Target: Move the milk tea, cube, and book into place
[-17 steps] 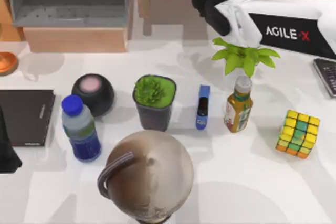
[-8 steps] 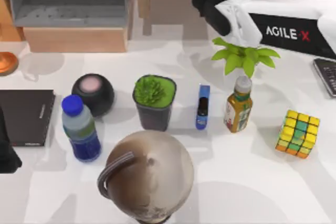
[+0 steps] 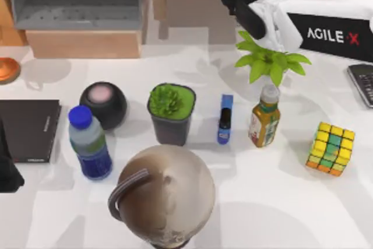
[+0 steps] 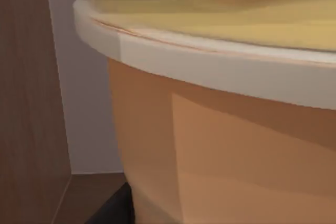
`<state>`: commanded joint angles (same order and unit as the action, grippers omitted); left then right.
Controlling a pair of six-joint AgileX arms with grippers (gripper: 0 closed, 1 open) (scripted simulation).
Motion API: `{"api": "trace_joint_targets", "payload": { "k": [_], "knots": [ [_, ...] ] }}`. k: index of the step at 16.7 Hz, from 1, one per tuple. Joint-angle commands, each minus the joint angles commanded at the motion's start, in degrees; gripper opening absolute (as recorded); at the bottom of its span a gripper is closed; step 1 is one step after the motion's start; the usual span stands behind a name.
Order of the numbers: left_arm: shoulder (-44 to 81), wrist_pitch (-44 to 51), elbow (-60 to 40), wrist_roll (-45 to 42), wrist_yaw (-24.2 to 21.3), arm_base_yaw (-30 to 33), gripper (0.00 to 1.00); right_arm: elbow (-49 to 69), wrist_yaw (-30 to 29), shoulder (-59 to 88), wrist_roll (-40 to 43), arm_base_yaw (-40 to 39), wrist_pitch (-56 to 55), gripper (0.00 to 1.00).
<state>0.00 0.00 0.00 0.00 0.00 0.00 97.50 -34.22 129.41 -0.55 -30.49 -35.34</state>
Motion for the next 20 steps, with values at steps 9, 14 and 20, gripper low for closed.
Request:
{"api": "trace_joint_targets", "payload": {
  "k": [9, 14, 20],
  "knots": [
    [0.0, 0.0, 0.0, 0.0, 0.0, 0.0, 1.0, -17.62, -4.34, -10.37, 0.27, -5.99, -3.84, 0.0],
    [0.0, 0.0, 0.0, 0.0, 0.0, 0.0, 1.0, -17.96, -3.79, -10.48, -0.1, -5.59, -4.39, 0.0],
    [0.0, 0.0, 0.0, 0.0, 0.0, 0.0, 1.0, -29.46, 6.37, -15.34, -4.97, -1.08, -19.46, 0.0]
  ]
}}
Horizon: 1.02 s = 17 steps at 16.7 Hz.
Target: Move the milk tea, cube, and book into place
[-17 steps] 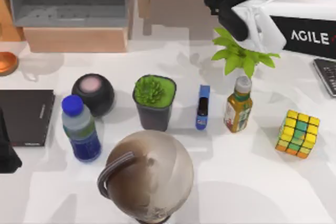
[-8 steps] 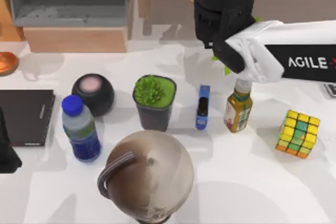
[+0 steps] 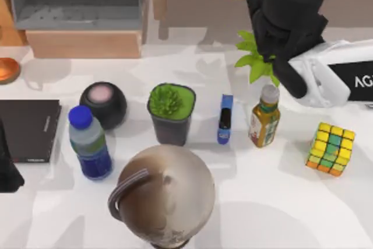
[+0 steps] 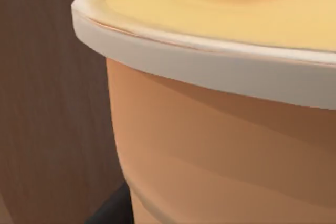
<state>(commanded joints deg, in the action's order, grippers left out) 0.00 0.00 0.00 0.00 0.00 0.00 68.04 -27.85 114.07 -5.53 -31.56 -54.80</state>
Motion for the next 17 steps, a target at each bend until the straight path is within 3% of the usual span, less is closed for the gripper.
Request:
{"api": "trace_joint_targets", "payload": {
  "k": [4, 9, 13, 17],
  "knots": [
    [0.0, 0.0, 0.0, 0.0, 0.0, 0.0, 1.0, -11.21, 12.34, -2.87, -2.97, 8.52, -15.33, 0.0],
    [0.0, 0.0, 0.0, 0.0, 0.0, 0.0, 1.0, -23.91, 31.25, -3.92, -2.48, 26.56, -27.32, 0.0],
    [0.0, 0.0, 0.0, 0.0, 0.0, 0.0, 1.0, -29.07, 45.2, -2.76, 0.49, 45.16, -29.42, 0.0],
    [0.0, 0.0, 0.0, 0.0, 0.0, 0.0, 1.0, -30.47, 55.2, -0.23, 3.28, 59.84, -27.09, 0.0]
  ]
}}
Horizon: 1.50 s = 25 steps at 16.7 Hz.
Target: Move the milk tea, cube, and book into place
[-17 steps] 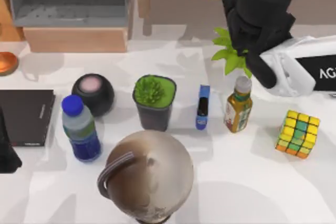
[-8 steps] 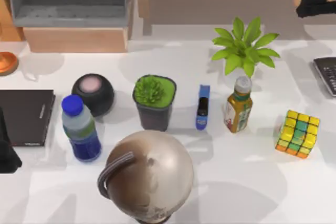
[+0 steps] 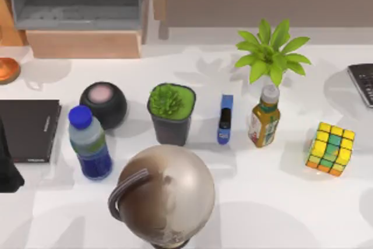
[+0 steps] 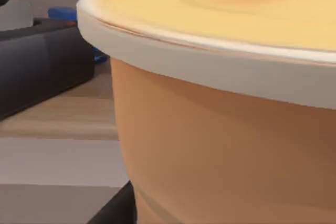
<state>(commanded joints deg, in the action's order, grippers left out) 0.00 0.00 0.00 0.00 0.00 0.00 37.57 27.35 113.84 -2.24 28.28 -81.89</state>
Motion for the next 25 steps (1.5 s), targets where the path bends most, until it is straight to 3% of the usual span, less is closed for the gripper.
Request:
{"api": "trace_joint_targets", "payload": {
  "k": [4, 23, 25],
  "knots": [
    [0.0, 0.0, 0.0, 0.0, 0.0, 0.0, 1.0, -0.2, 4.14, 2.2, 1.14, 5.32, 2.01, 0.0],
    [0.0, 0.0, 0.0, 0.0, 0.0, 0.0, 1.0, 0.03, 4.06, 9.98, 1.22, 5.34, -5.49, 0.0],
    [0.0, 0.0, 0.0, 0.0, 0.0, 0.0, 1.0, 0.03, 4.06, 9.98, 1.22, 5.34, -5.49, 0.15]
  ]
}}
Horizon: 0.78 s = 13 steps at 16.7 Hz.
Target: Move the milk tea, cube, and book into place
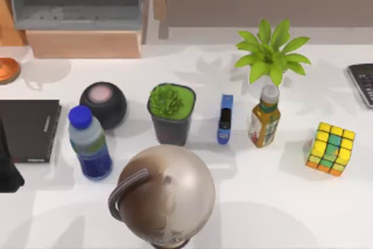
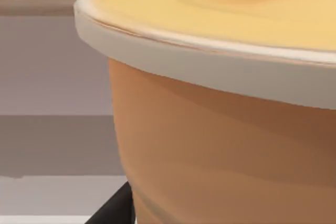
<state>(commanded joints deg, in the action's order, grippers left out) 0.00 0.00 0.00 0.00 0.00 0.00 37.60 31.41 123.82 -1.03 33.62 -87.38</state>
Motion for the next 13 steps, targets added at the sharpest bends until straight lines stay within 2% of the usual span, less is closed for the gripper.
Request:
{"api": "trace_joint_targets", "payload": {
  "k": [11, 13],
  "knots": [
    [0.0, 0.0, 0.0, 0.0, 0.0, 0.0, 1.0, 0.0, 0.0, 0.0, 0.0, 0.0, 0.0, 0.98],
    [0.0, 0.0, 0.0, 0.0, 0.0, 0.0, 1.0, 0.0, 0.0, 0.0, 0.0, 0.0, 0.0, 1.0]
  ]
}}
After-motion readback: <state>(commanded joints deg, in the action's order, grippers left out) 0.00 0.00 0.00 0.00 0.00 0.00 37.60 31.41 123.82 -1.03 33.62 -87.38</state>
